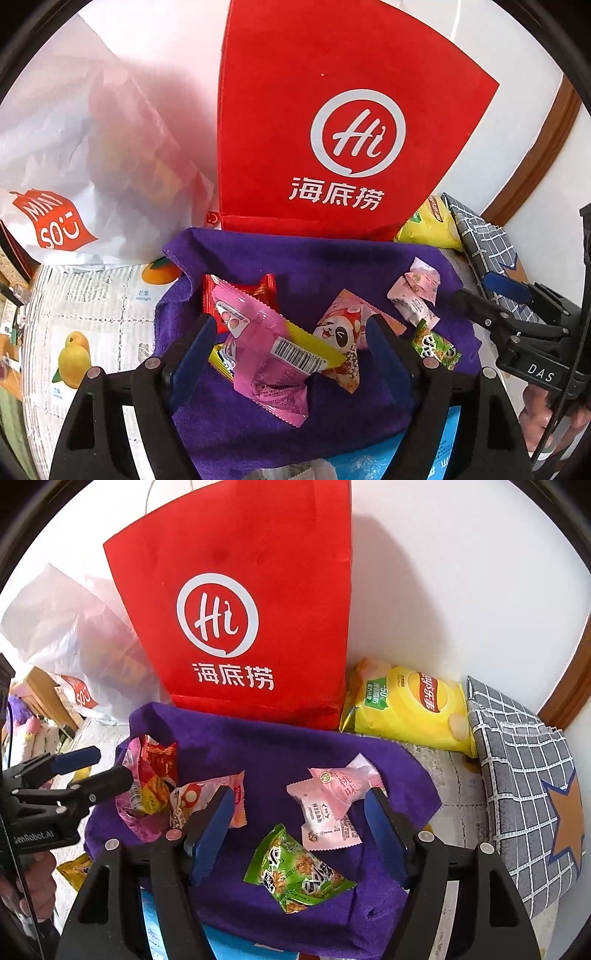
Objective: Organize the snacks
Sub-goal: 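Lower the large pink bag onto the towel and open the left gripper, then lift both open grippers off the towel toward the remaining snacks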
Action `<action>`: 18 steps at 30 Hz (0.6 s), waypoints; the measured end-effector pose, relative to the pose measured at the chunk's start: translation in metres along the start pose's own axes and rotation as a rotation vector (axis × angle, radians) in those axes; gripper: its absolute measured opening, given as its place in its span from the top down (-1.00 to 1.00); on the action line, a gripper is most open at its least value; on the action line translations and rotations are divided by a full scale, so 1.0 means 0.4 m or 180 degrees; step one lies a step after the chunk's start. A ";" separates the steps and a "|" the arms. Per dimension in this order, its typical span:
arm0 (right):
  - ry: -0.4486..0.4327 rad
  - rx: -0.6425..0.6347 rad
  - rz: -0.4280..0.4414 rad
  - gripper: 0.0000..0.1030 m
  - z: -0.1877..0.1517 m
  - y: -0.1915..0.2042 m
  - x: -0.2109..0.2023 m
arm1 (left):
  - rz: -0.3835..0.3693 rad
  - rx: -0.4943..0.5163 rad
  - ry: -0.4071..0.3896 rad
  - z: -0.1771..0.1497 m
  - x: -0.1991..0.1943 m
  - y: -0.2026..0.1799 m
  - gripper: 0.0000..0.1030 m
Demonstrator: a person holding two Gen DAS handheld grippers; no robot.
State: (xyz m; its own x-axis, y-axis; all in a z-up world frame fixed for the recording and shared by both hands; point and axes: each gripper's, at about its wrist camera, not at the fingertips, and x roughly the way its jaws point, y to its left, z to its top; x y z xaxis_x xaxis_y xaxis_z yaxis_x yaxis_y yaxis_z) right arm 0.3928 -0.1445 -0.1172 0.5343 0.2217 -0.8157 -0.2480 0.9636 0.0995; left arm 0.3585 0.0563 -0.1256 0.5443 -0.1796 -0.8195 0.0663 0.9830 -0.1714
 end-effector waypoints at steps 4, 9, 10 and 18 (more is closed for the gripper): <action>-0.0091 -0.0013 -0.0209 -0.56 0.003 0.003 -0.021 | 0.0109 0.0055 0.0000 0.001 -0.004 -0.015 -0.58; -0.0359 0.0051 -0.0278 -0.62 0.007 0.002 -0.066 | 0.0284 0.0119 -0.0031 0.006 -0.021 -0.032 -0.58; -0.0389 0.0057 -0.0292 -0.62 0.008 0.002 -0.072 | 0.0281 0.0127 -0.0040 0.005 -0.025 -0.033 -0.58; -0.0655 -0.0020 -0.0488 -0.62 0.006 0.041 -0.144 | 0.0140 0.0116 -0.0253 0.004 -0.097 -0.041 -0.58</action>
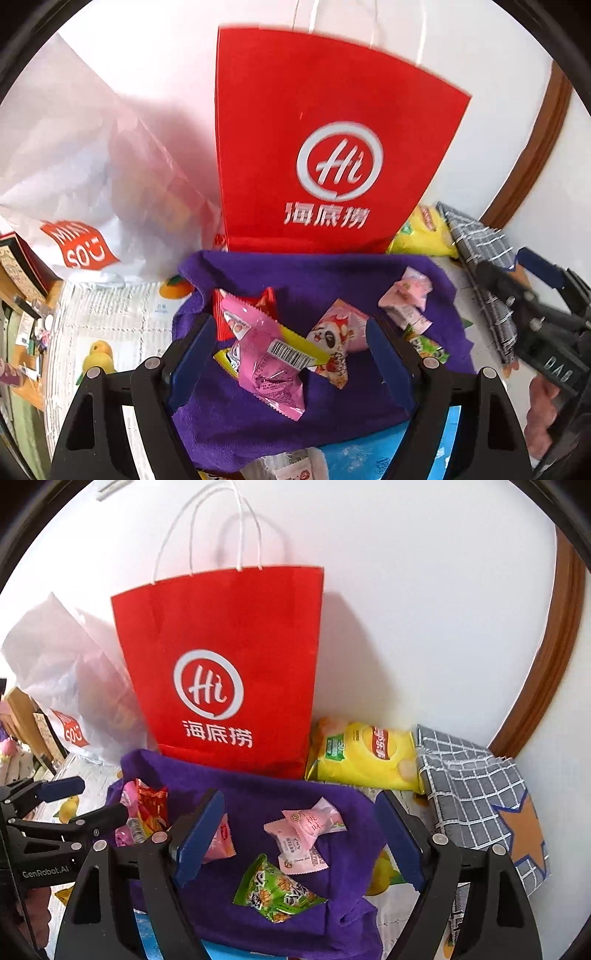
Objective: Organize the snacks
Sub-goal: 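Lift both open grippers off the towel toward the remaining snacks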
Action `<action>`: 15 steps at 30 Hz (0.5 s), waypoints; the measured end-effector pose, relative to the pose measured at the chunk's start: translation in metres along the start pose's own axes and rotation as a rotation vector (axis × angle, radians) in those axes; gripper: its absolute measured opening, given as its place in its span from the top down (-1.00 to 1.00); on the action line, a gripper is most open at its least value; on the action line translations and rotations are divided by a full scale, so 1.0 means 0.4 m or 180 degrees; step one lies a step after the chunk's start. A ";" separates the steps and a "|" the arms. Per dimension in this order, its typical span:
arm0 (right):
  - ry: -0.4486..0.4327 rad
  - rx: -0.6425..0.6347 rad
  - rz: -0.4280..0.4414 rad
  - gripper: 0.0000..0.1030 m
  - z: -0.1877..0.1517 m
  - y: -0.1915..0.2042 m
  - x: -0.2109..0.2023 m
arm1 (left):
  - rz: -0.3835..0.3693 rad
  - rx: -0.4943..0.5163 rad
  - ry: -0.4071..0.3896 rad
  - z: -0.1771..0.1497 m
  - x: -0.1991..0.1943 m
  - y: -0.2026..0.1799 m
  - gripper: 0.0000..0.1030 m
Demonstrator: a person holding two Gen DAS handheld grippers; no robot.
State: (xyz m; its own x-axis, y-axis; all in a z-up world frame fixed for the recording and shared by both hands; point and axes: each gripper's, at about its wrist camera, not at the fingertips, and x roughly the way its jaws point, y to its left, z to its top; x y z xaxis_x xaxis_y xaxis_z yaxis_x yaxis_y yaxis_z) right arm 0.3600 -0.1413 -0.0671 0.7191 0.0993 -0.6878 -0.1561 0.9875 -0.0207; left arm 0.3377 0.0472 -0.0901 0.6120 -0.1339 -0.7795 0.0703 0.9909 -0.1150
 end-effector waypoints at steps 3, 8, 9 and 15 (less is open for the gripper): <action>0.0031 -0.0034 0.0011 -0.62 -0.015 0.015 -0.020 | -0.0044 0.0064 -0.0135 0.001 -0.037 -0.011 -0.58; 0.0199 -0.0094 -0.0107 -0.62 -0.060 0.026 -0.052 | -0.0181 0.0032 -0.0286 0.001 -0.094 -0.022 -0.58; 0.0221 -0.0108 -0.0135 -0.62 -0.068 0.027 -0.060 | -0.0182 0.0035 -0.0313 0.000 -0.105 -0.024 -0.58; 0.0215 -0.0134 -0.0225 -0.62 -0.132 0.015 -0.145 | -0.0062 0.0162 -0.0490 -0.010 -0.177 -0.055 -0.58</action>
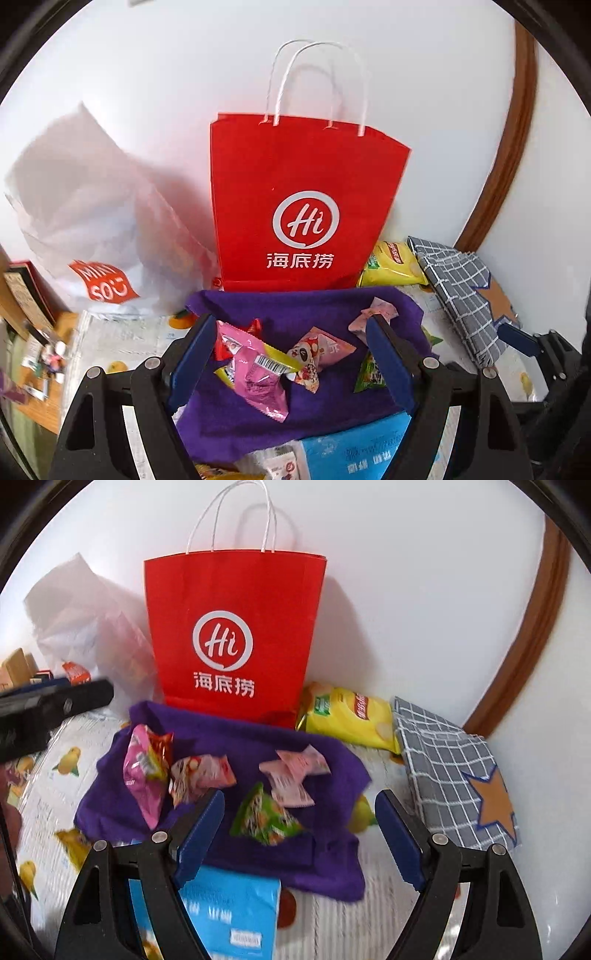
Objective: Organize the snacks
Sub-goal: 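Lift both open grippers off the towel toward the remaining snacks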
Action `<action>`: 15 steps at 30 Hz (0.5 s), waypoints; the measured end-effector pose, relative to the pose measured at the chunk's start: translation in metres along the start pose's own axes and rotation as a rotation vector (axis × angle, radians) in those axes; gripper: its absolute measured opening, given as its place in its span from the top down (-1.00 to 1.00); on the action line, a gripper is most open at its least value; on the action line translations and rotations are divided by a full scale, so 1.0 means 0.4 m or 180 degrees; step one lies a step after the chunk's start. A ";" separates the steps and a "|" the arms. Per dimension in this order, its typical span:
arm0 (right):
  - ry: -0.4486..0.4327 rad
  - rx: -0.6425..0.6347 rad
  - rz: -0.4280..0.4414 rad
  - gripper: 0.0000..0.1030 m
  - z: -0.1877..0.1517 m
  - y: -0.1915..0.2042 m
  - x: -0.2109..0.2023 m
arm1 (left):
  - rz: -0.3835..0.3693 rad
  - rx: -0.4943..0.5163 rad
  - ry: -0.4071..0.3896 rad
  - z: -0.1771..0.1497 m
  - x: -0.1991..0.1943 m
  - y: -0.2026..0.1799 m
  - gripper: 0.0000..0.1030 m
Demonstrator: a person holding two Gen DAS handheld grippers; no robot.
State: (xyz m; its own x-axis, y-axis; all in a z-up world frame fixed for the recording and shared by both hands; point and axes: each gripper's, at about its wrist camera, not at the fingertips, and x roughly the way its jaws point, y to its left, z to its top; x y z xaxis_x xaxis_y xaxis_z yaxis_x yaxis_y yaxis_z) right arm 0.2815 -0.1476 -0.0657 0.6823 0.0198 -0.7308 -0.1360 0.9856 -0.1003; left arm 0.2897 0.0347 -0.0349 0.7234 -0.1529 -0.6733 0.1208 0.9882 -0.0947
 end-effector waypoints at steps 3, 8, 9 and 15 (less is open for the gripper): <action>-0.0031 0.0126 0.0067 -0.62 -0.051 -0.015 -0.043 | -0.0084 0.0064 -0.0068 0.001 -0.042 -0.021 -0.58; -0.0123 0.0389 0.0016 -0.62 -0.121 -0.046 -0.104 | -0.0045 0.0254 -0.0121 -0.006 -0.111 -0.062 -0.58; -0.0142 0.0439 0.0036 -0.62 -0.131 -0.051 -0.114 | -0.0055 0.0305 -0.0080 -0.013 -0.119 -0.069 -0.58; -0.0166 0.0772 0.0338 -0.62 -0.190 -0.049 -0.141 | -0.0028 0.0451 0.0022 -0.080 -0.177 -0.069 -0.58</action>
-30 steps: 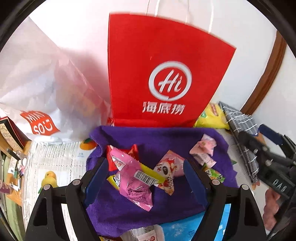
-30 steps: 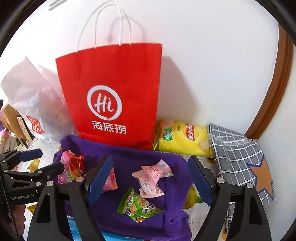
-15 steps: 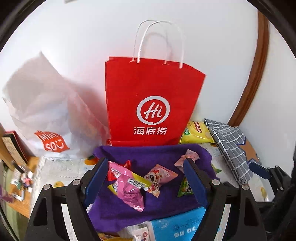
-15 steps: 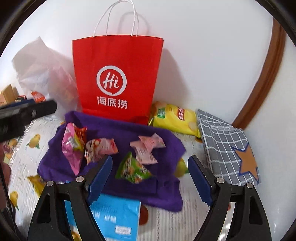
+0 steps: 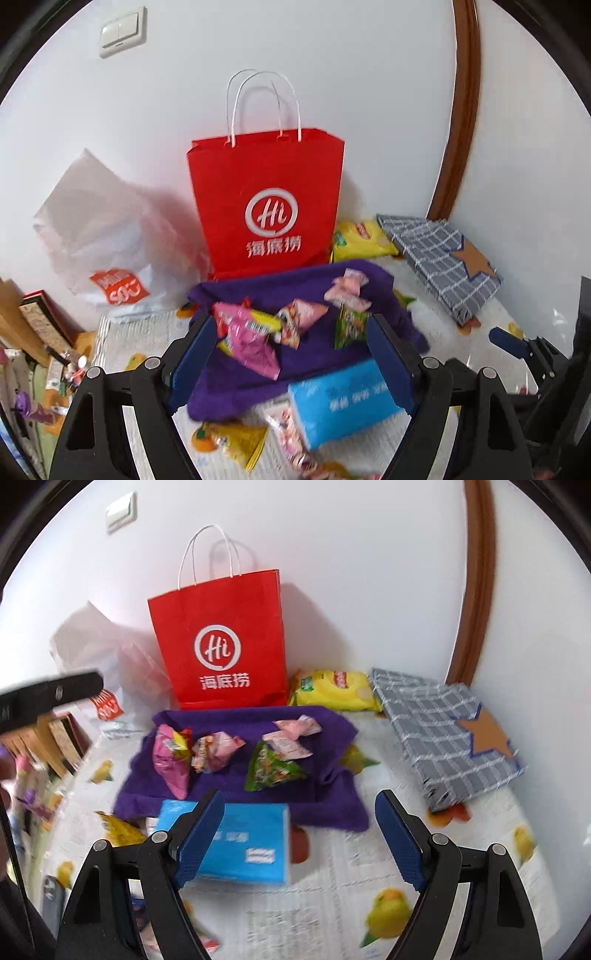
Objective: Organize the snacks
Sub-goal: 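Lift both open grippers off the towel toward the remaining snacks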
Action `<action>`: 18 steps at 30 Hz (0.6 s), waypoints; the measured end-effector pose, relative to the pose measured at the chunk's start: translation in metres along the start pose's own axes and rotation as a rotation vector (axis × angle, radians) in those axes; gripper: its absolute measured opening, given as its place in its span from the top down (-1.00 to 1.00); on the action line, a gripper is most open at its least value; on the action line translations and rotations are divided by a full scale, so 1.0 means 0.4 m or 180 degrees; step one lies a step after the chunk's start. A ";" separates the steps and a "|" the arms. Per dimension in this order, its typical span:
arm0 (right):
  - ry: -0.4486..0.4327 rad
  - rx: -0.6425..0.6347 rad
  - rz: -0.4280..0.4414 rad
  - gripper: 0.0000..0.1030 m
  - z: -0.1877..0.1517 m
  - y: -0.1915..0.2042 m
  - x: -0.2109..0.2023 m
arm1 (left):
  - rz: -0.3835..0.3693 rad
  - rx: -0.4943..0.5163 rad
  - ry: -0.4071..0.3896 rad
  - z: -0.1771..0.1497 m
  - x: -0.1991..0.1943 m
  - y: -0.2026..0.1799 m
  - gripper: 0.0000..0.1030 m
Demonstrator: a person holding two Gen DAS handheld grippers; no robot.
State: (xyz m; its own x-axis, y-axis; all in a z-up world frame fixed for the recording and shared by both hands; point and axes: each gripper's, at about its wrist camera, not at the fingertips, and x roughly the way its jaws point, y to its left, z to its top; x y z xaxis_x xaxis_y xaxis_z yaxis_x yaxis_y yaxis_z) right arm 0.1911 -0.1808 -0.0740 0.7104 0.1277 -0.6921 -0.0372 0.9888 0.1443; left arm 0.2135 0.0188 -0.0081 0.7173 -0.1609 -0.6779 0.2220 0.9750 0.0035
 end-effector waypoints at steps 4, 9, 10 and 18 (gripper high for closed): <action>0.0067 -0.0118 0.0083 -0.62 -0.048 0.037 0.006 | 0.0053 -0.0119 0.0029 -0.057 -0.019 0.035 -0.58; 0.0191 -0.0349 0.0178 -0.62 -0.110 0.097 0.018 | 0.0073 -0.0414 0.0204 -0.126 -0.010 0.112 -0.58; 0.0194 -0.0380 0.0196 -0.61 -0.119 0.105 0.017 | 0.0093 -0.0478 0.0219 -0.138 -0.011 0.127 -0.58; 0.0518 -0.0440 0.0603 -0.38 -0.196 0.167 0.071 | 0.0316 -0.0681 0.0302 -0.217 -0.023 0.225 -0.58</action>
State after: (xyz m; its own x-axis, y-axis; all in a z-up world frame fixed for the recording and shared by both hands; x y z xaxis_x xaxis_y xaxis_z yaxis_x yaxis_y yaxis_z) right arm 0.1536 -0.1051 -0.1392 0.5599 0.3109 -0.7680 -0.2620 0.9458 0.1919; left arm 0.1696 0.1213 -0.0653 0.6613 -0.0574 -0.7479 0.0015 0.9972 -0.0752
